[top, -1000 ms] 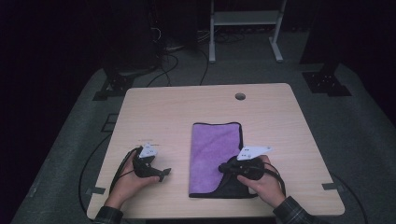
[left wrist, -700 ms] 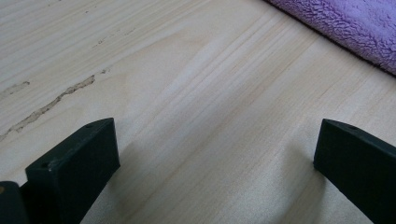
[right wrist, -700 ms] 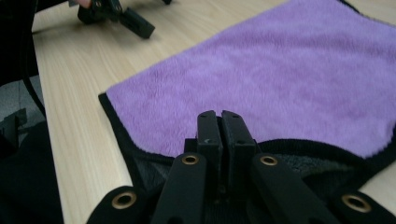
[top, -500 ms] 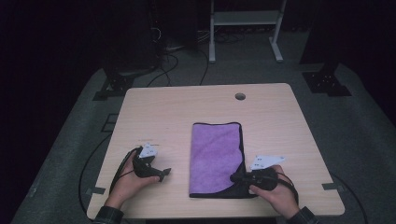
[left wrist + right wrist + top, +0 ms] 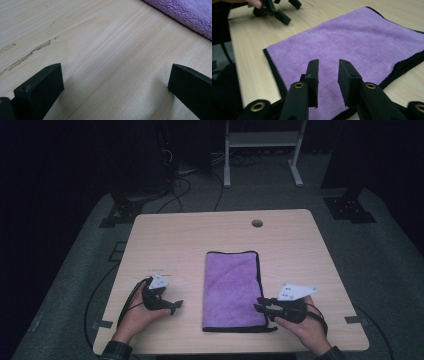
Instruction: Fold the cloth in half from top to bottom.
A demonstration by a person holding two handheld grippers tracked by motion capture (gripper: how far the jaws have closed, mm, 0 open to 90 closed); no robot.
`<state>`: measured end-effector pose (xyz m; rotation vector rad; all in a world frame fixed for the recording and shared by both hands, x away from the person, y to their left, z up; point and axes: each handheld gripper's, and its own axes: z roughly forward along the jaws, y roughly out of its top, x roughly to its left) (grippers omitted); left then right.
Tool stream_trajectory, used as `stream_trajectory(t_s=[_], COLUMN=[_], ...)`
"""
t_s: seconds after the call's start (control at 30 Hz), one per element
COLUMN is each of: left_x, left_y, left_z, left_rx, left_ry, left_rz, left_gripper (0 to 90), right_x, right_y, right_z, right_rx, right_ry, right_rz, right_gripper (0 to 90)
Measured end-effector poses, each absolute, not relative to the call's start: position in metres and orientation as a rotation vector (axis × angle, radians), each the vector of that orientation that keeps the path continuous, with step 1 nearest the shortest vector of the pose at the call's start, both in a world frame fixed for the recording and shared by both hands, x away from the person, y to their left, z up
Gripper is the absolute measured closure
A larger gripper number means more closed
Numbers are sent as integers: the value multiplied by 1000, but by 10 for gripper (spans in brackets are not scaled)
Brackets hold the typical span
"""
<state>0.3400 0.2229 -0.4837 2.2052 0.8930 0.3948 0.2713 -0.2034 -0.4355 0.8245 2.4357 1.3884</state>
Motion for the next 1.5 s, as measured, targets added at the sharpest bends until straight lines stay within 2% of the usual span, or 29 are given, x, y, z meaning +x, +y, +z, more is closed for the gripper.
stream_trajectory(t_s=[0.17,0.3,0.63,1.07,1.5], left_x=[340,340,340,340,340], left_y=[223,223,223,223,223], left_z=[-484,-484,-484,-484,-484], left_rx=[2205,2206,2210,2207,2205], left_ry=[893,892,891,890,891], left_rz=[395,396,395,395,397], left_gripper=[0,0,0,0,0], right_x=[294,317,374,428,479], right_y=[-199,-199,-203,-203,-202], right_z=[-440,-441,-434,-434,-460], right_rx=[829,852,939,994,1131], right_ry=[2431,2423,2401,2391,2341], right_rz=[1332,1275,1227,1175,1122], right_gripper=[567,525,480,462,422])
